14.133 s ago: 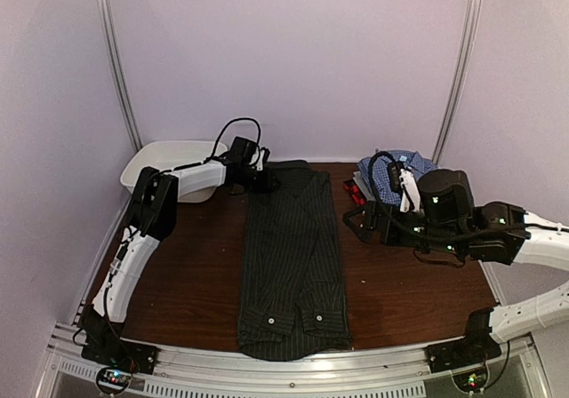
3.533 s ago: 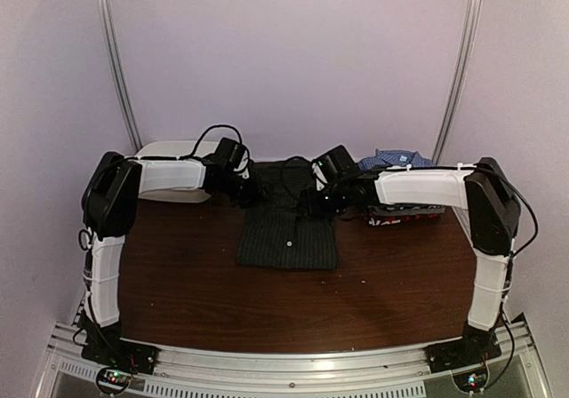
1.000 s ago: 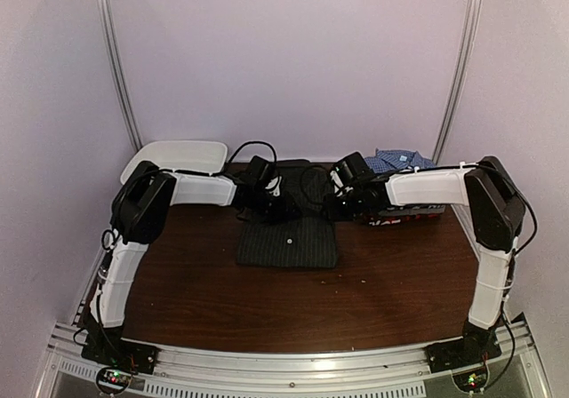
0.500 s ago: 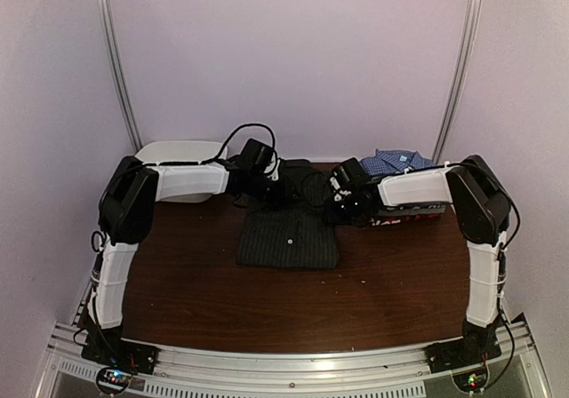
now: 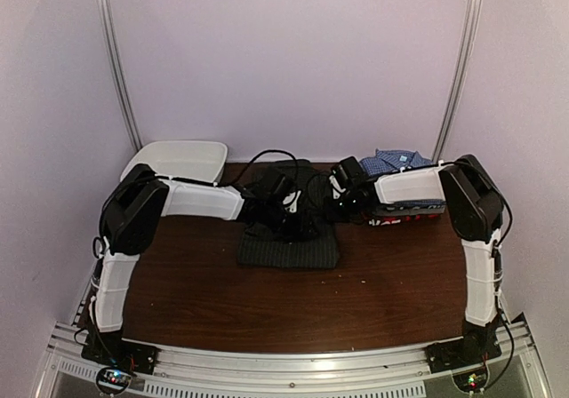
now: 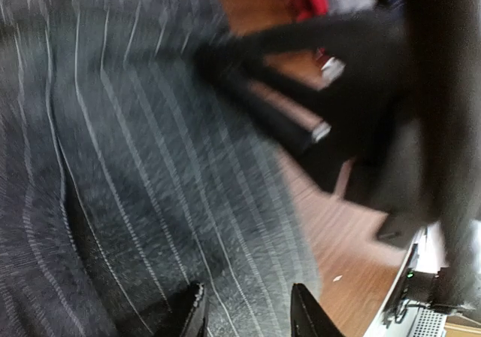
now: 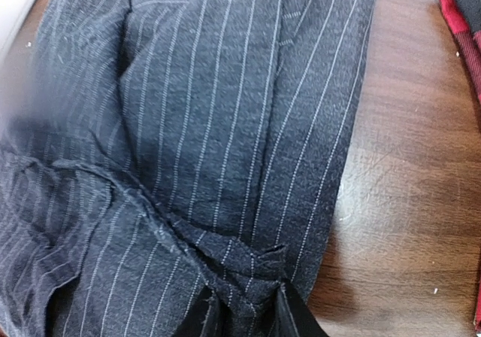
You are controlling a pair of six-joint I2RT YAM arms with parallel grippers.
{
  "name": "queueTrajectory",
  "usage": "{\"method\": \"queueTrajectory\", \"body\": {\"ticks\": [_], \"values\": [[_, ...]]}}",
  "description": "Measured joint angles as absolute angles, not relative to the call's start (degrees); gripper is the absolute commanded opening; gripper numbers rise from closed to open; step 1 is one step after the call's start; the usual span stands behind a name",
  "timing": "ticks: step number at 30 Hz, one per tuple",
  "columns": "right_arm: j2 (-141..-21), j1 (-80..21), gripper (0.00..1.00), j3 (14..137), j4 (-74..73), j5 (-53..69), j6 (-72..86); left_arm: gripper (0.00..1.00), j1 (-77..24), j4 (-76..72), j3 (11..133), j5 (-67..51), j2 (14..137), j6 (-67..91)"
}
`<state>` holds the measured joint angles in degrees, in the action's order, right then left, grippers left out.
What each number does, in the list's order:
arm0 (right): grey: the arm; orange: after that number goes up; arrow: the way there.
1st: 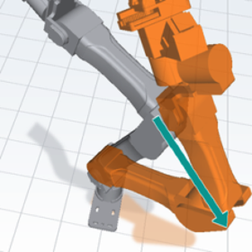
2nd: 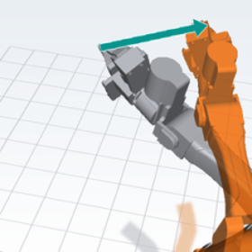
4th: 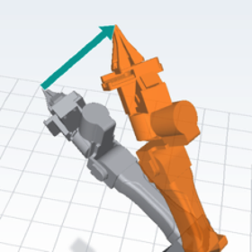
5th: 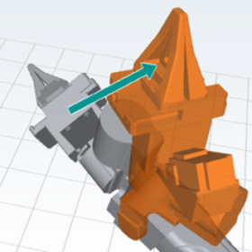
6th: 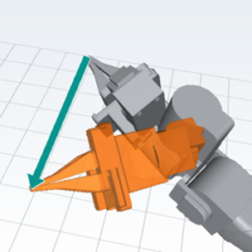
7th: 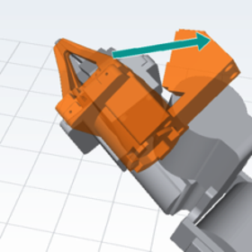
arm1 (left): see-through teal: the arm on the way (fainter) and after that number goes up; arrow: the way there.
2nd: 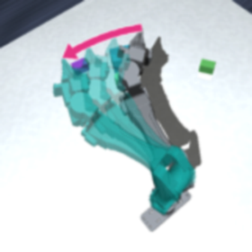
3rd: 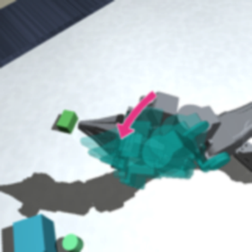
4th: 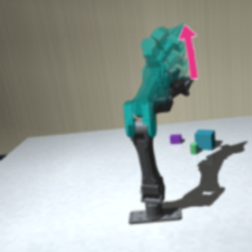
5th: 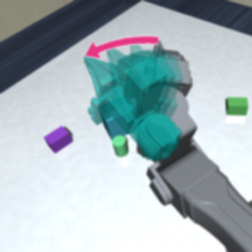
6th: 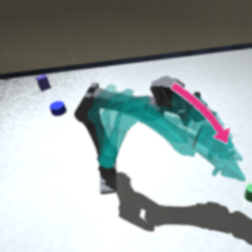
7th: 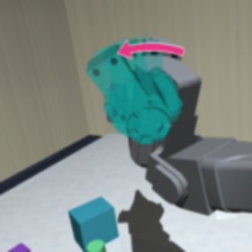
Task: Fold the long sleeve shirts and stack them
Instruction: Smooth out the 2/3-rectangle-folded shirt at the center of the board.
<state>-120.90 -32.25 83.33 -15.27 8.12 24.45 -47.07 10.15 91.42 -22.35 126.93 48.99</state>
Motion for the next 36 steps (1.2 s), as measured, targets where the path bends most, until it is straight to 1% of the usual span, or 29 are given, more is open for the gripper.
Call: {"method": "queueTrajectory", "body": {"ticks": [5, 11, 18, 24, 27, 31, 36], "values": [[-122.0, -32.1, 0.21, 84.7, -15.9, 8.1, 24.1, 0.38, -47.3, 9.9, 90.3, -22.7, 129.1, 49.0], [-123.2, -31.4, 0.19, 89.6, -17.2, 8.1, 23.0, 0.38, -47.3, 9.1, 89.7, -22.7, 129.1, 48.9], [-126.7, -29.9, 0.22, 97.0, -19.3, 7.4, 20.8, 0.38, -47.3, 8.8, 89.6, -22.7, 129.1, 48.9], [-127.0, -29.2, 0.23, 99.8, -22.1, 6.8, 19.5, 0.39, -47.3, 9.8, 90.4, -22.9, 129.1, 48.3], [-125.6, -29.2, 0.24, 98.1, -22.5, 6.8, 19.4, 0.39, -47.3, 11.5, 92.1, -22.9, 129.1, 47.9], [-120.0, -29.9, 0.24, 91.4, -22.4, 7.2, 19.7, 0.4, -47.2, 12.3, 93.8, -22.6, 128.2, 47.6], [-109.9, -32.0, 0.24, 80.6, -20.3, 8.2, 21.2, 0.39, -45.7, 13.0, 89.3, -21.5, 120.8, 47.5]]}}
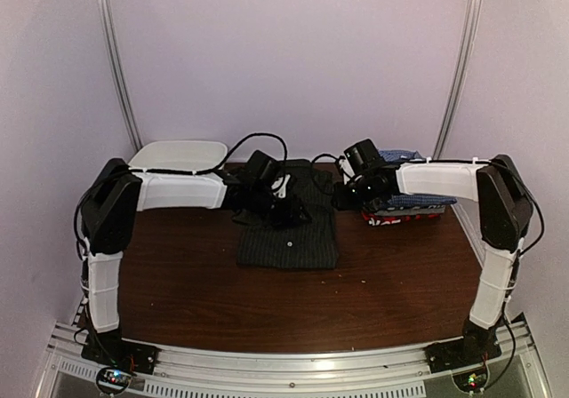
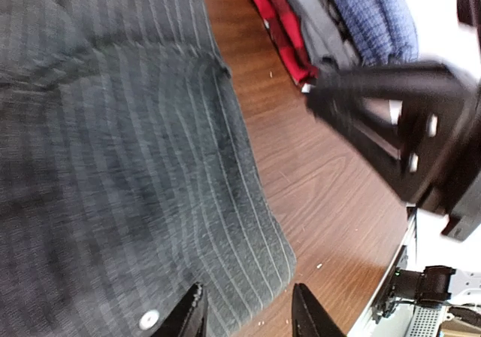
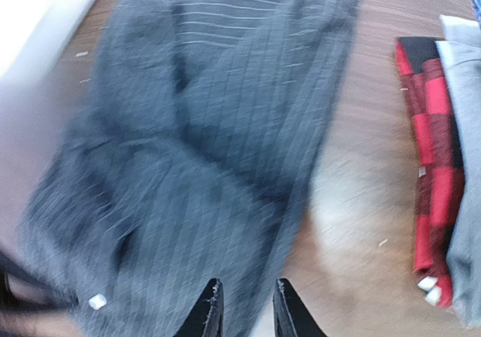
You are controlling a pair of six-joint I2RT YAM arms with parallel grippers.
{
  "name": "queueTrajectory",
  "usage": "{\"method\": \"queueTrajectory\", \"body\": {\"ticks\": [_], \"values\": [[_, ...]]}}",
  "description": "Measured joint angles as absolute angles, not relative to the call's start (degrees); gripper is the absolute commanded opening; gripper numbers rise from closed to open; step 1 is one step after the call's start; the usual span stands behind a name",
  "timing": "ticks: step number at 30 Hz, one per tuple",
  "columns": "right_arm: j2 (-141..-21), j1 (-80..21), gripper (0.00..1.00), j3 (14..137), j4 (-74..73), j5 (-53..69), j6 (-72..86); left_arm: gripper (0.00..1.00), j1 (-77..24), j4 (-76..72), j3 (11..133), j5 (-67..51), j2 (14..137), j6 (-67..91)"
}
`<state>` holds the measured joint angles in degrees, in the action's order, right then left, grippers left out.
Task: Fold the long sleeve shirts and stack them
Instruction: Smooth out the 2/3-rectangle-folded shirt at the center of the board.
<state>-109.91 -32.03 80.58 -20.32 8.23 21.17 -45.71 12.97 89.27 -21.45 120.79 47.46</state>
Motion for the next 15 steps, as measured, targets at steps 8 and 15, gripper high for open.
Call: {"method": "queueTrajectory", "body": {"ticks": [8, 15], "values": [[-105.8, -37.3, 0.23, 74.2, -14.4, 11.9, 24.4, 0.38, -38.1, 10.3, 78.3, -21.2, 113.9, 47.5], [-108.5, -37.5, 0.23, 70.3, -10.7, 14.0, 26.2, 0.38, -36.5, 10.2, 72.3, -20.3, 116.1, 47.4]]}}
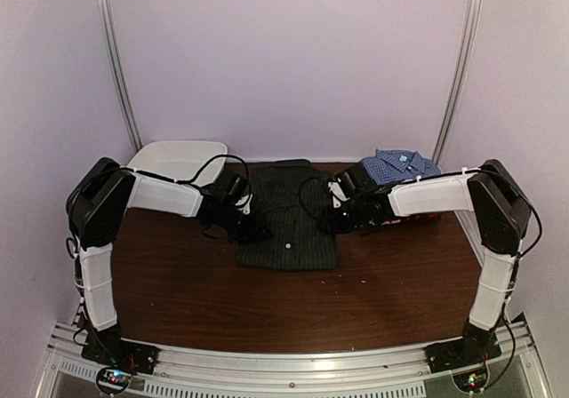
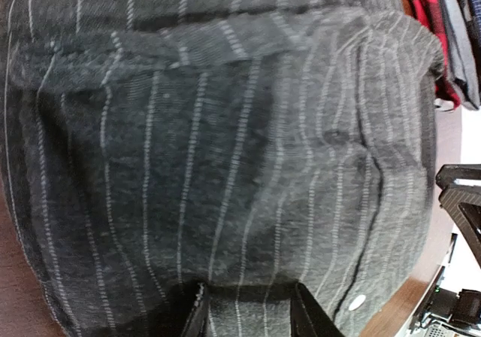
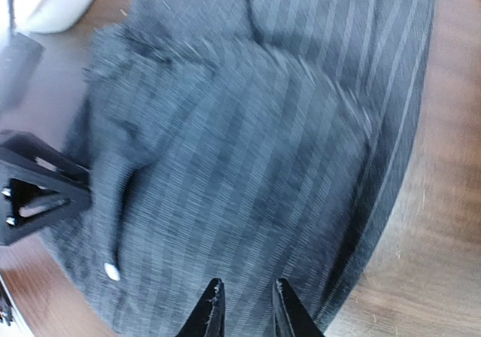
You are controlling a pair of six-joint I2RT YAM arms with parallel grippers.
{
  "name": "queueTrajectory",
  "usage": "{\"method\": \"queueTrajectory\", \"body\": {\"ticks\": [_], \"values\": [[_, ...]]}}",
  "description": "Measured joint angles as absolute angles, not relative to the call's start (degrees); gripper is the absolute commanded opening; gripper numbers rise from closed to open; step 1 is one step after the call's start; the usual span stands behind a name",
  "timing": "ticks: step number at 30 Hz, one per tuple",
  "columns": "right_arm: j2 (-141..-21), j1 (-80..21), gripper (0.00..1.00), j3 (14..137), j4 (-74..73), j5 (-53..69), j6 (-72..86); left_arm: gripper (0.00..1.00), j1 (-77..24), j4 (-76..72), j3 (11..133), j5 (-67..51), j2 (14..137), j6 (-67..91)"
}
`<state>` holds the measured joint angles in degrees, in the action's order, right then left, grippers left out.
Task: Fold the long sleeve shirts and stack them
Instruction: Smooth out the 2/3-rectangle-folded shirt at the center of the board.
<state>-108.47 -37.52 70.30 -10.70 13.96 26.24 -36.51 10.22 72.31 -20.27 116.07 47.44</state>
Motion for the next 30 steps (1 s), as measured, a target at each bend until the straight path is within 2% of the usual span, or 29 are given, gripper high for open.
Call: {"method": "queueTrajectory", "body": {"ticks": [9, 20, 30], "values": [[-110.3, -37.3, 0.22, 65.8, -9.5, 14.2, 27.2, 0.38, -36.1, 5.9, 68.7, -20.4, 115.3, 47.5], [-107.4, -38.0, 0.23, 65.4, -12.1, 10.6, 27.2, 0.38, -35.5, 7.8, 71.9, -18.7, 114.9, 47.4], [-109.7, -41.6, 0.23, 77.6, -14.3, 8.0, 27.2, 0.36, -30.8, 8.0, 80.2, -17.7, 120.2, 46.3]]}}
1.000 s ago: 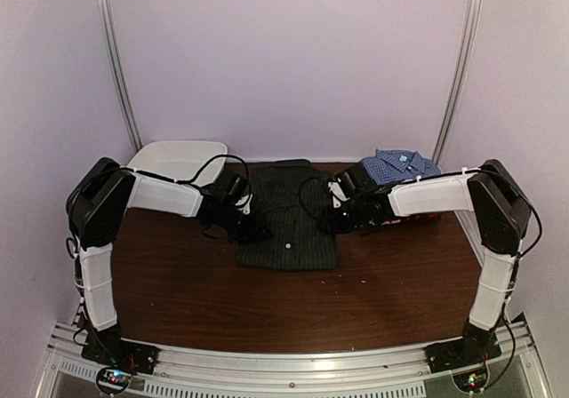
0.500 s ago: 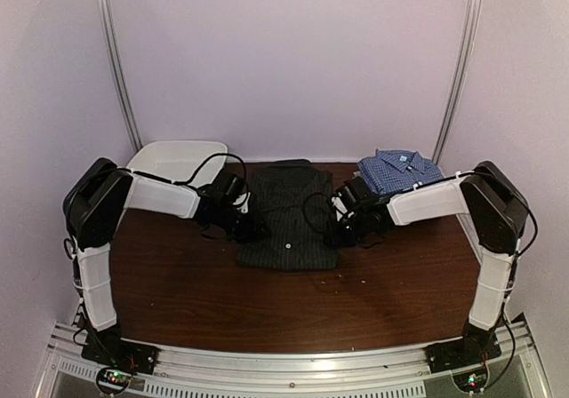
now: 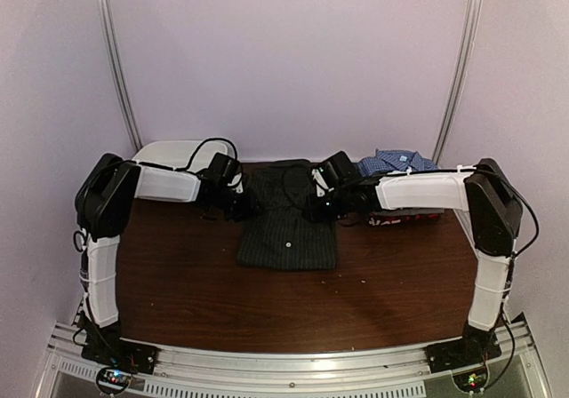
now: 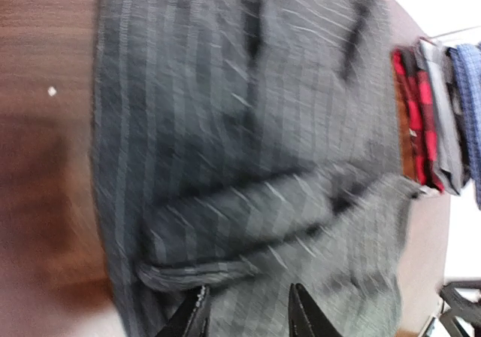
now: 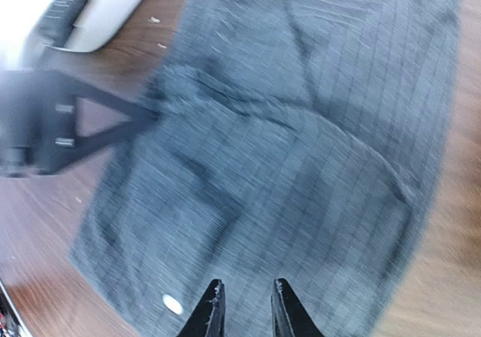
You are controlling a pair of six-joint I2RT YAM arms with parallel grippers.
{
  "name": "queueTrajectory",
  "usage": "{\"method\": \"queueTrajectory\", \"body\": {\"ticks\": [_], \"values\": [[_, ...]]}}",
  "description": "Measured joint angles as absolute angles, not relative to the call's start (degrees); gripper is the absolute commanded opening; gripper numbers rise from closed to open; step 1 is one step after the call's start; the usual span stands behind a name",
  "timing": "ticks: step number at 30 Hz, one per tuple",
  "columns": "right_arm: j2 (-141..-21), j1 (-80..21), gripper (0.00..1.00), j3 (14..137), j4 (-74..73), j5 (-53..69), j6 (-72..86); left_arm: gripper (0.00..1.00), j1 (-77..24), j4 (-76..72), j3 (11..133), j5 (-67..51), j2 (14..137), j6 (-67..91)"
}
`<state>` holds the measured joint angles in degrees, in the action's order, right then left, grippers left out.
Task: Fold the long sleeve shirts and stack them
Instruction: Smooth out the 2/3-rectangle-folded shirt at the center of the board.
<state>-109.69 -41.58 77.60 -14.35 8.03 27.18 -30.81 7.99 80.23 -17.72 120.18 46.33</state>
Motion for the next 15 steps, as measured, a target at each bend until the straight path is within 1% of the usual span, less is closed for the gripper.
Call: {"method": "queueTrajectory", "body": {"ticks": [4, 11, 15], "values": [[-115.0, -42.7, 0.23, 84.4, -14.3, 8.1, 27.1, 0.36, -29.1, 9.4, 83.7, -17.8, 125.0, 45.2], [-124.4, -43.1, 0.22, 89.9, -15.0, 8.3, 26.7, 0.38, -27.4, 13.4, 87.3, -17.7, 125.3, 43.3], [-127.7, -43.1, 0.23, 91.8, -15.7, 8.3, 25.9, 0.39, -27.0, 14.8, 88.4, -17.3, 125.3, 42.0]]}}
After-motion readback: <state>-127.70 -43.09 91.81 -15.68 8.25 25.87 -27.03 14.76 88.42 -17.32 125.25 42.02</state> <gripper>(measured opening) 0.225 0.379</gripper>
